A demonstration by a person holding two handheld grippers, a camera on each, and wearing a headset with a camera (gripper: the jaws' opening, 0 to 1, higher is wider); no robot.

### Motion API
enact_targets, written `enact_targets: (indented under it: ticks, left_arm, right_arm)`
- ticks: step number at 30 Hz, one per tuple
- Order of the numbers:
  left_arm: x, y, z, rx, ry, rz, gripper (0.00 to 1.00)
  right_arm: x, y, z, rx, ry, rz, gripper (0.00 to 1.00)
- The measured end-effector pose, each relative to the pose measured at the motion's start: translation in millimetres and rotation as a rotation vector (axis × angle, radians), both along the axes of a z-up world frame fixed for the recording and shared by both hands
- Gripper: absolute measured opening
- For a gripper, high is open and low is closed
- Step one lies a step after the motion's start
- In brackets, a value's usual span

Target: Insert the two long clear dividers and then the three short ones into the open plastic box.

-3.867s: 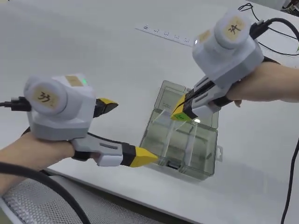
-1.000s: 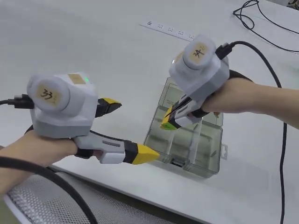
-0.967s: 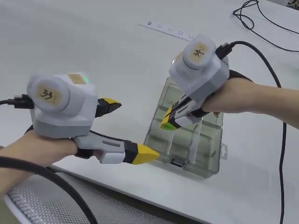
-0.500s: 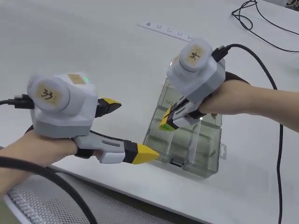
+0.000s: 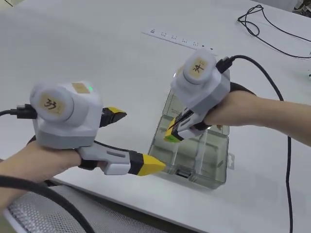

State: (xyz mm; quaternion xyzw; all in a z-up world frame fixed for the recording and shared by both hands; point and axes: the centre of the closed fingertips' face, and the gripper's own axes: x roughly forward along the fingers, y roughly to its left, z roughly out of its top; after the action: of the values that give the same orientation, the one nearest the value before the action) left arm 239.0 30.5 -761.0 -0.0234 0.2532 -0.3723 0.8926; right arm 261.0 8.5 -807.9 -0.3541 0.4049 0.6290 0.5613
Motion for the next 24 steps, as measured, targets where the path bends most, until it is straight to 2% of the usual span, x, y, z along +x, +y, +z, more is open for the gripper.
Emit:
enact_targets:
  ticks: [5,7,9,11,13,16,18,24]
  left_arm:
    - [1.6,0.3,0.6,0.007,0.001,-0.003,0.93]
    - [2.3,0.8,0.7,0.008,0.001,-0.003,0.93]
    - [2.8,1.4,0.6,0.009,0.002,-0.003,0.93]
    - [2.8,1.5,0.5,0.011,0.003,-0.002,0.93]
    - [2.5,1.6,0.0,0.011,0.005,-0.003,0.93]
    - [2.4,1.4,-0.3,0.012,0.008,-0.004,0.93]
    - [2.8,1.2,0.3,0.011,0.007,-0.004,0.93]
    - [3.9,1.4,2.8,0.013,0.005,-0.001,0.93]
  right_arm:
    - [-5.0,-0.7,1.5,0.014,0.002,0.024,0.05]
    - [-7.0,-1.8,1.9,0.022,-0.006,0.031,0.13]
    - [-8.4,-0.6,5.9,0.051,-0.016,0.042,0.19]
    - [-9.7,-0.3,9.8,0.071,-0.002,0.036,0.23]
    - [-8.4,1.6,15.2,0.108,-0.01,0.025,0.32]
    - [-4.6,1.0,20.9,0.145,-0.031,0.032,0.39]
    - [-1.4,0.4,24.3,0.17,-0.037,0.01,0.49]
    - [5.1,-4.2,29.5,0.245,-0.069,0.003,0.77]
